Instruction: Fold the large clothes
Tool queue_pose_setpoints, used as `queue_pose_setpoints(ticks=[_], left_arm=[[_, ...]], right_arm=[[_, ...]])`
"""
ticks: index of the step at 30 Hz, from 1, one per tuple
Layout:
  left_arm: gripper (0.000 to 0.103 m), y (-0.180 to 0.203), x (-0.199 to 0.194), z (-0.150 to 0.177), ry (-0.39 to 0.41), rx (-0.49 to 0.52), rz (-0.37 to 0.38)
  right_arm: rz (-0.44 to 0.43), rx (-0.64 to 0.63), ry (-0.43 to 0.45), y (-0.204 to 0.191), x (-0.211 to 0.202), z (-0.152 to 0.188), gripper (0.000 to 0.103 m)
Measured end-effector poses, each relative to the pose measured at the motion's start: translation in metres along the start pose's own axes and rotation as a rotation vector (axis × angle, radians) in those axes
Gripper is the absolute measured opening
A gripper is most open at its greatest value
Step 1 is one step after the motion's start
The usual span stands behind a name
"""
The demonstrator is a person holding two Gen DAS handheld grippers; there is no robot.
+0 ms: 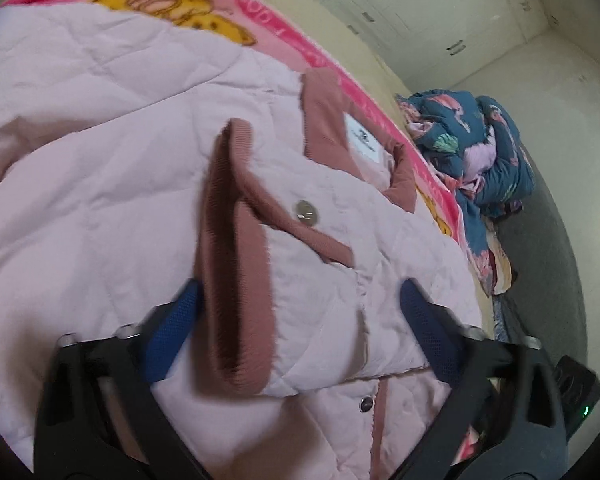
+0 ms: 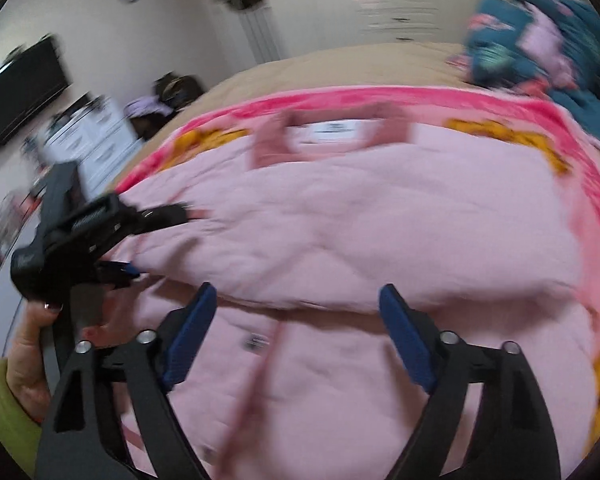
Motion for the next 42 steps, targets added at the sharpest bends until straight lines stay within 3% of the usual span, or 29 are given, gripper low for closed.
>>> queue_pose_setpoints(ticks=[2, 4, 5, 12, 17, 25, 31, 42], left_arm=[[0.032, 0.006, 0.001, 0.0, 0.011, 0.084, -0.041], [0.015, 0.017, -0.003, -0.004, 0.032, 0.164, -0.039], [0.014, 0.026, -0.01, -0.009, 0.053, 0.202, -0.028], [0.011, 0.074, -0.065, -0.058, 0.221, 0.367, -0.026], [0.012, 0.042, -0.044, -0.07, 0.145, 0.35, -0.115], [0.013, -0.019, -0.027, -0.047, 0.064, 0.292, -0.203], [0.014, -0.031, -0.023, -0.042, 0.048, 0.286, -0.223], [0.017, -0.045, -0.018, -0.035, 0.021, 0.255, -0.226]], right_arm=[[0.051, 0.049, -0.011, 0.033, -0.007, 0.005, 0.076], [0.095, 0.073, -0.02, 0.057, -0.011, 0.01, 0.074], [0.109, 0.083, -0.019, 0.066, -0.014, 0.011, 0.074], [0.171, 0.138, 0.043, 0.103, -0.026, -0.004, 0.074], [0.207, 0.116, 0.058, 0.1, -0.01, -0.023, 0.074], [0.252, 0.082, 0.033, 0.095, 0.021, -0.045, 0.074], [0.281, 0.092, -0.001, 0.104, 0.04, -0.048, 0.074], [0.32, 0.169, -0.111, 0.134, 0.073, -0.018, 0.074]])
Point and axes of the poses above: each gripper's, at about its wrist camera, not at the fingertips, and x roughly the way its jaws point, y to its right, z to its underside, the point moved 10 cm from there along x, roughly the way its jaws point, and after that the axes turned 11 degrees about z, right-handed, at the moved point
